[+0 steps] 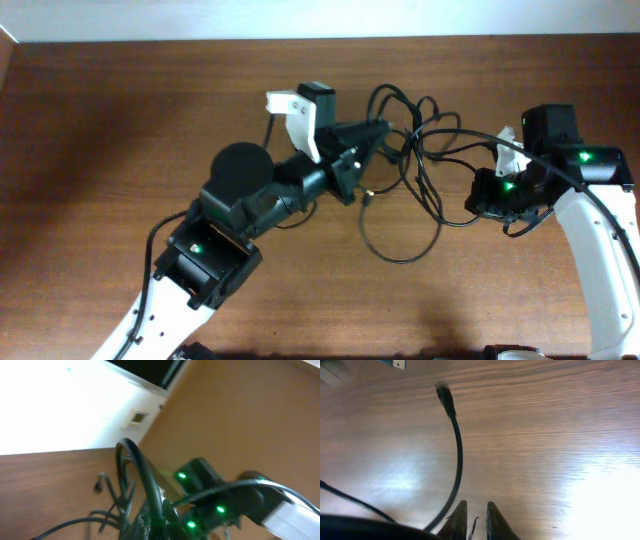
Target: Untangle cables
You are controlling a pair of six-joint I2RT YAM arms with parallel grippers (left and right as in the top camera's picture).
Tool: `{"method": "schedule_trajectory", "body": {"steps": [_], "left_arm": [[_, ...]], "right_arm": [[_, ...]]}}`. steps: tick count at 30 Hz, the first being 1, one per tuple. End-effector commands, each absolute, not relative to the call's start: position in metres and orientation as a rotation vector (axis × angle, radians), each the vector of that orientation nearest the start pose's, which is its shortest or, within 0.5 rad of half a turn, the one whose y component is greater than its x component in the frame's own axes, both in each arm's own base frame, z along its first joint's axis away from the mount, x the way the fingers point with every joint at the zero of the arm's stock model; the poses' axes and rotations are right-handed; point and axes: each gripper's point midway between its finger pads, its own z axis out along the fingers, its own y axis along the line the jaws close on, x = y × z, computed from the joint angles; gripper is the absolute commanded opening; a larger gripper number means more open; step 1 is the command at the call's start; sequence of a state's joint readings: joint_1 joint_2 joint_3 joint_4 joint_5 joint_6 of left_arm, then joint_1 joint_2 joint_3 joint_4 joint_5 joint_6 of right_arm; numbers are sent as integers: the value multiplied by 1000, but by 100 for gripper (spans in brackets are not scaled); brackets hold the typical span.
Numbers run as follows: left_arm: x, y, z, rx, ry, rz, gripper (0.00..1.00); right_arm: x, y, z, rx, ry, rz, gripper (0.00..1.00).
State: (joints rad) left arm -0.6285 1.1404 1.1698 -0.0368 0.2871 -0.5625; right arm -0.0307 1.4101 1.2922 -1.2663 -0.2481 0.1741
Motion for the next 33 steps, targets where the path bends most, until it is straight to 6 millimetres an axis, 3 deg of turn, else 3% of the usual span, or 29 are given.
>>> {"method": "schedule_trajectory", "body": {"steps": [1, 8, 18, 21, 24, 27, 31, 33], "left_arm": [[311, -225, 440, 181, 1619, -1039, 0], [335, -139, 433, -29, 1657, -847, 0], [355, -62, 410, -239, 1712, -675, 0], [348, -80, 405, -145, 1754, -759, 0], [332, -107, 407, 136, 1750, -796, 0], [313, -130, 409, 326, 1728, -895, 0], [296, -145, 410, 449, 1710, -990, 0], [294, -147, 409, 455, 1715, -1002, 0]], "right_arm": [[275, 12, 164, 349, 2938, 195, 14], [278, 12, 164, 359, 2927, 198, 15], [279, 13, 165, 384, 2923, 212, 18], [278, 22, 166, 363, 2927, 288, 24], [279, 42, 171, 182, 2915, 443, 27], [280, 56, 176, 122, 2892, 562, 28], [277, 90, 195, -155, 2777, 850, 28], [272, 115, 215, -377, 2620, 1055, 28]]}}
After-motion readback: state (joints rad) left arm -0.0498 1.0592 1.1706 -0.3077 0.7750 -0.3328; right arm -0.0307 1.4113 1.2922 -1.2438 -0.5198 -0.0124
